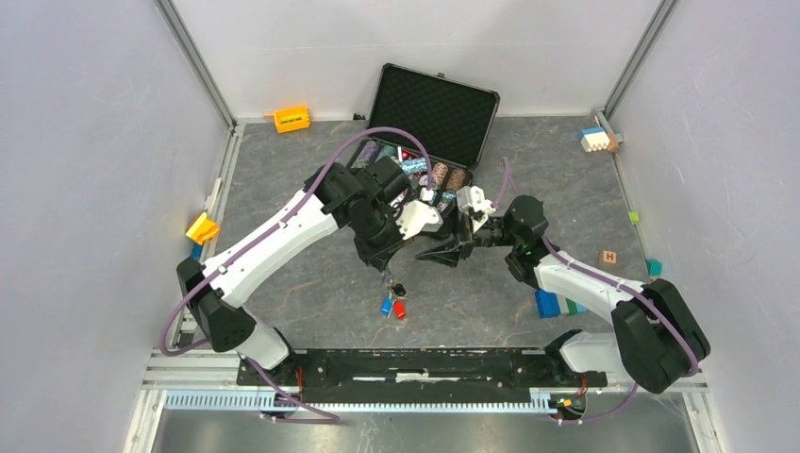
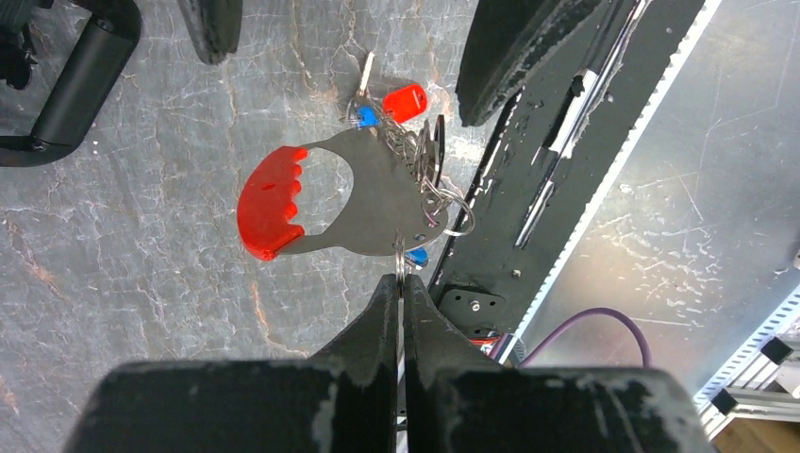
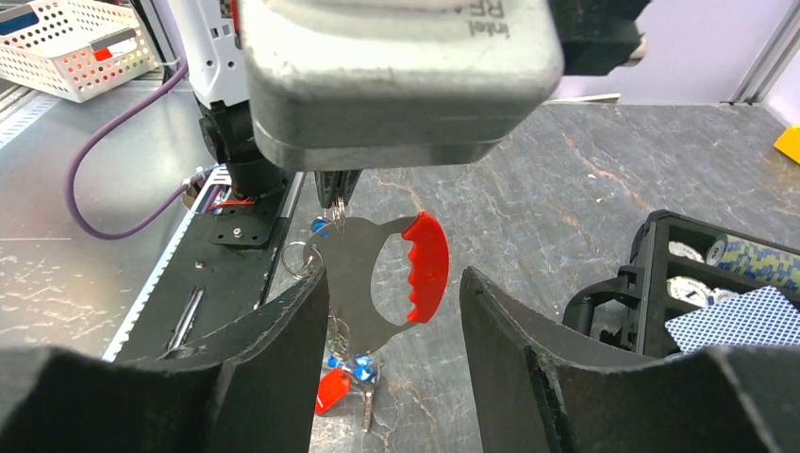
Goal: Put the keys on the keyring
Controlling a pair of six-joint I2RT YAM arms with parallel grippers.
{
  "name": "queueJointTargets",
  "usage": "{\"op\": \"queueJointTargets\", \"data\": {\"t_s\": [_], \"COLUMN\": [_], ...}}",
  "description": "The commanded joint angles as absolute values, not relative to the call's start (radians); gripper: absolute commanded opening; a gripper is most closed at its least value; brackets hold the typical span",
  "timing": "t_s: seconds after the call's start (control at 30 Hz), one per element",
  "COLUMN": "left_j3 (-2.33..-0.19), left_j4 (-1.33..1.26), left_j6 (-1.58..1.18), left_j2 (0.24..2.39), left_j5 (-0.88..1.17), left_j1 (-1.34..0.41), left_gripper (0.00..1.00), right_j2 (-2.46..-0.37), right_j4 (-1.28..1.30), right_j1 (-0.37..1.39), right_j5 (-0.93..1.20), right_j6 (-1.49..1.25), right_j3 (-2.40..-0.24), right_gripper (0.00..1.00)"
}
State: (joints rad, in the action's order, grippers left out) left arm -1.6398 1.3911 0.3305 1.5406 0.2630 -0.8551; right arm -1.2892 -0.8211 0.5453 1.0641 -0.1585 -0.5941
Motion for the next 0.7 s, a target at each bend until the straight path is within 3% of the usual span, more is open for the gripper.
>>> {"op": "queueJointTargets", "data": {"t_s": [0.0,0.23,0.67], "left_j3": [-1.714,-1.739,-1.740], "left_j4": [1.424,1.414,1.363], "left_j6": [0.294,0.314,0.307], "left_j2": [1.542,1.562,1.569], "left_j5": [0.287,0.353,0.386], "left_j1": [-0.860,-0.861,-0.875], "left_gripper": [0.02,0.02,0.02], "right_j2": [-1.308,-1.372,-1.435], "right_j4": [-0.989,-1.202,-1.322], "right_j1": [0.556,0.585,0.624], "right_j5": [1.071,1.072,1.061], "right_j6": [-0.242,-0.409,-0.526], "right_j3": [-0.575,-0.548,-0.556], "right_gripper": [0.58,0.52,0.52]}}
